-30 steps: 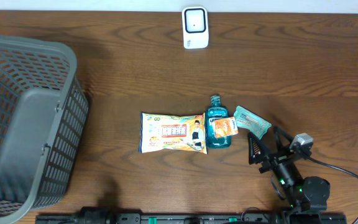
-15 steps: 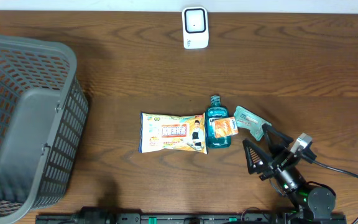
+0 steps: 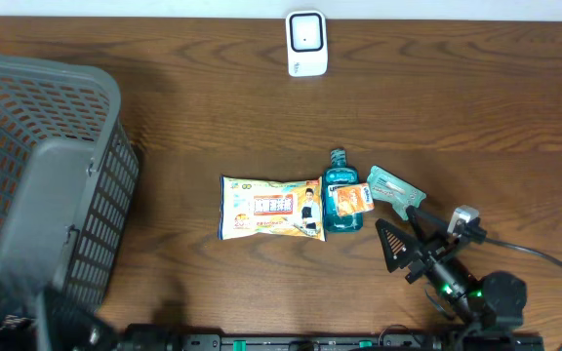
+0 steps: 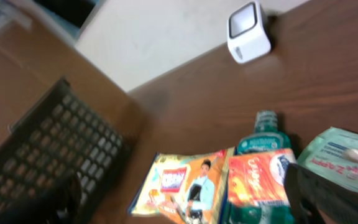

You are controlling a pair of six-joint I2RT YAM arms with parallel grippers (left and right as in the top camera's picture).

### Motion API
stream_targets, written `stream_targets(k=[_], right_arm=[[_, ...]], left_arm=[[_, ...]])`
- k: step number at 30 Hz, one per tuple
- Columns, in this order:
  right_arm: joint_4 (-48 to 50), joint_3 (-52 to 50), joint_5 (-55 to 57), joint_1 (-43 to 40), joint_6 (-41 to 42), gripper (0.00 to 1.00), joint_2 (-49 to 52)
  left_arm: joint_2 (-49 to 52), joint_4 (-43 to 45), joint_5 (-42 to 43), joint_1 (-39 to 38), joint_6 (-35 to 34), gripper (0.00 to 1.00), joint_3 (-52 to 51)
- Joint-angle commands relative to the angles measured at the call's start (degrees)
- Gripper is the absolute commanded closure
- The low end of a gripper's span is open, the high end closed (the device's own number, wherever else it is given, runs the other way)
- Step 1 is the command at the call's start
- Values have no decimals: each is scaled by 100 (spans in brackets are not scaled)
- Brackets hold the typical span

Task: Scan the item barcode
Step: 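Move the right gripper left toward the orange Kleenex pack, then close the right gripper on the orange Kleenex pack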

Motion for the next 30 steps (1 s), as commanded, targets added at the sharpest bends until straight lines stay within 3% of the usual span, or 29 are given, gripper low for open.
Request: stream_targets(k=[1, 8, 18, 25, 30], right_arm=[[-658, 844, 415, 20, -754, 1, 459], [-1561, 1947, 555, 59, -979, 1, 1864], [-1917, 2881, 833, 837, -1040, 1, 3497], [-1917, 3320, 229, 1449, -1019, 1, 3810], [-1891, 3281, 328, 1486, -968, 1, 3899]], left_arm=[[-39, 31, -39, -4, -509, 1, -455], [-39, 74, -44, -2, -1134, 1, -1449], [-39, 610, -42, -2, -1432, 1, -2697], [-39, 610, -42, -4, -2118, 1, -3287], [-39, 608, -42, -2, -2138, 1, -3624]])
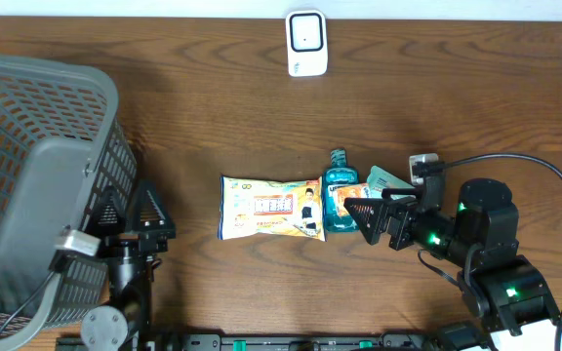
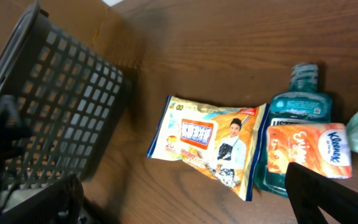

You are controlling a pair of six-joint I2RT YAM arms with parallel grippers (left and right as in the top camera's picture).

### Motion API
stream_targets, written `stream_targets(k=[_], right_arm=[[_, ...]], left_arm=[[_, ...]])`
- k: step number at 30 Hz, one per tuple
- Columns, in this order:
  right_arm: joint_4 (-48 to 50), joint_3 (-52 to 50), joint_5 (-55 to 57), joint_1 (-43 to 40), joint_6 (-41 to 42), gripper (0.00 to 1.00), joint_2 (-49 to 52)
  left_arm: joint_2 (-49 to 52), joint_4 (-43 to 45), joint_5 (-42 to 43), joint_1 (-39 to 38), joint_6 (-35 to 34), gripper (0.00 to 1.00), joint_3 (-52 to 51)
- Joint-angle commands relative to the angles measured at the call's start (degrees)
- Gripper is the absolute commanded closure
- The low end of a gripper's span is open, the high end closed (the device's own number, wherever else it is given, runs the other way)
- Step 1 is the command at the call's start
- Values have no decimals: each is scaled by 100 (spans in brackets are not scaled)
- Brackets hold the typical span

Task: Scan the item barcode
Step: 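Close the right gripper on the orange Kleenex pack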

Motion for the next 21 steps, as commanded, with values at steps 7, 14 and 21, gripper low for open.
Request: stream_targets(k=[7, 14, 21], right_arm=[[-188, 61, 769, 35, 835, 11, 708], [35, 66, 758, 35, 549, 8, 1965], [247, 66, 509, 35, 271, 7, 2531]], left_arm=[[-37, -245, -42, 15, -175, 1, -293], [-37, -577, 90, 13, -166, 1, -293], [-37, 581, 1340, 13, 1862, 1, -162]])
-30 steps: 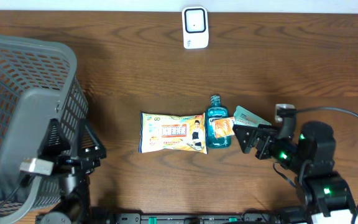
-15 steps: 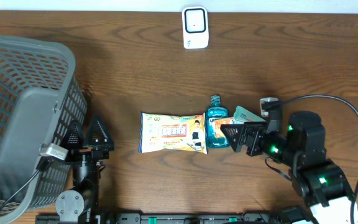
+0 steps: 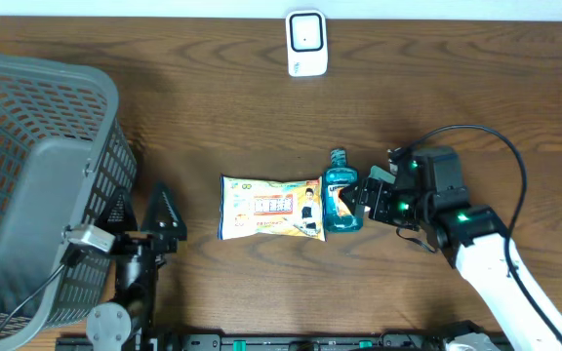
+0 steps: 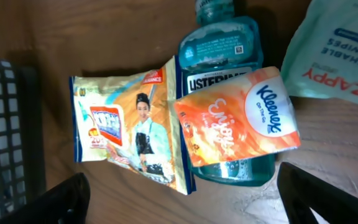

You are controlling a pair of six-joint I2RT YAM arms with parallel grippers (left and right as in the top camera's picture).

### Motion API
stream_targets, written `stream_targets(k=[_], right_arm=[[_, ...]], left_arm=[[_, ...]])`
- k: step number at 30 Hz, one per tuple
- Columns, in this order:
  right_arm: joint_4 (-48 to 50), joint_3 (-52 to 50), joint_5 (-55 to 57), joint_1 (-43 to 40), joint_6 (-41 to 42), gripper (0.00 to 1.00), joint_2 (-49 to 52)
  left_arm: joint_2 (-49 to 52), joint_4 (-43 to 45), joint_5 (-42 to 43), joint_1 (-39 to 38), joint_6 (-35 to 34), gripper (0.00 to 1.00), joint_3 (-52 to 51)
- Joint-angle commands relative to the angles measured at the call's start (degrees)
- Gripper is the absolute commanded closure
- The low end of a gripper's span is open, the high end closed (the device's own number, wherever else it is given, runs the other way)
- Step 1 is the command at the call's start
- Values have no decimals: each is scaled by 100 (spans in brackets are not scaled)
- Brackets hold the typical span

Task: Scan the item barcode
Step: 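Close the right gripper on the orange Kleenex pack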

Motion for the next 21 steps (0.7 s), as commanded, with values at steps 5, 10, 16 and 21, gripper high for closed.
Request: stream_targets(k=[5, 10, 16, 21], right_arm=[[173, 66, -138, 35, -334, 1, 9], [166, 66, -107, 33, -446, 1, 11], [166, 66, 103, 35, -435, 1, 11], [164, 96, 415, 35, -435, 1, 15]], left_arm=[[-11, -164, 859, 13, 1718, 1, 608], [-11, -713, 1268, 13, 2494, 1, 951], [39, -1971, 1274, 13, 3147, 1, 990], [358, -2188, 1272, 13, 3241, 1, 977]])
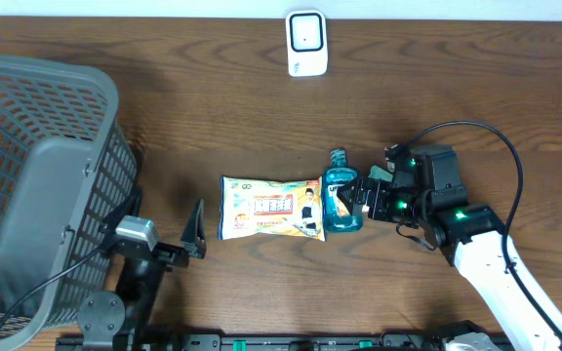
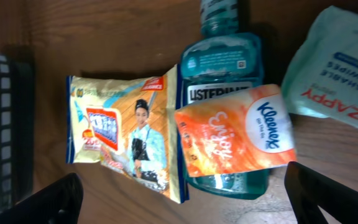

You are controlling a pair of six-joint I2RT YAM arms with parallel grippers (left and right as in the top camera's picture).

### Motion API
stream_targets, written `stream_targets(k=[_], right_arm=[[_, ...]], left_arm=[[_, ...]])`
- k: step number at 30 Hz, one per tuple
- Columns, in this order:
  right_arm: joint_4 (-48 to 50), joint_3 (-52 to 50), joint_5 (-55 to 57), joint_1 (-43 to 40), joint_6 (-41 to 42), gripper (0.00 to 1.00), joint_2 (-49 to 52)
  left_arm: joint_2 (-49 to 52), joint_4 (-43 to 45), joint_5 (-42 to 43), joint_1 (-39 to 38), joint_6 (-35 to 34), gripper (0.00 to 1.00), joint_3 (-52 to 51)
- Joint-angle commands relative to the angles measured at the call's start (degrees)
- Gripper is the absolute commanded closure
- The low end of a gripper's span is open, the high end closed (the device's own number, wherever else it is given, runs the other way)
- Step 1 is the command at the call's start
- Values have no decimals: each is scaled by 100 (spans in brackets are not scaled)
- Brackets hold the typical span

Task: Scan the item barcode
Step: 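Close the right gripper on the orange Kleenex pack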

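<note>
A white scanner (image 1: pixel 306 43) stands at the far edge of the table. At the middle lie a yellow snack packet (image 2: pixel 126 134), a teal mouthwash bottle (image 2: pixel 219 62) and an orange Kleenex tissue pack (image 2: pixel 235 140) resting on the bottle. My right gripper (image 2: pixel 191 205) hangs open over the tissue pack and bottle, its fingers wide to either side and nothing between them. In the overhead view the right gripper (image 1: pixel 357 200) covers most of the tissue pack. My left gripper (image 1: pixel 164 219) is open, left of the snack packet (image 1: pixel 271 208).
A pale green Zappy wipes pack (image 2: pixel 337 81) lies just right of the bottle. A large grey mesh basket (image 1: pixel 37 185) takes up the left side of the table, close behind my left arm. A black cable loops above my right arm.
My right gripper has hardly moved and stays open over the tissue pack. My left gripper has moved right, closer to the snack packet, and has turned.
My right gripper was low at the front right, near the wipes pack, with the left arm barely in view. Then it pointed at the bottle from the right while the left arm stood by the basket. Afterwards it hung open over the tissue pack, where it remains.
</note>
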Motion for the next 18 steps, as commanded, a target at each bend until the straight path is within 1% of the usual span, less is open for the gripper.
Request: stream_targets(k=[1, 9, 14, 18], right_arm=[[11, 101, 361, 31, -85, 1, -35], [76, 107, 699, 120, -240, 1, 155], [269, 107, 885, 315, -282, 1, 608], [662, 107, 885, 404, -299, 1, 1110]], left_arm=[[247, 2, 85, 13, 308, 1, 37], [1139, 2, 87, 13, 304, 1, 20], [1626, 26, 87, 13, 304, 1, 20], [1722, 92, 85, 13, 306, 1, 20]])
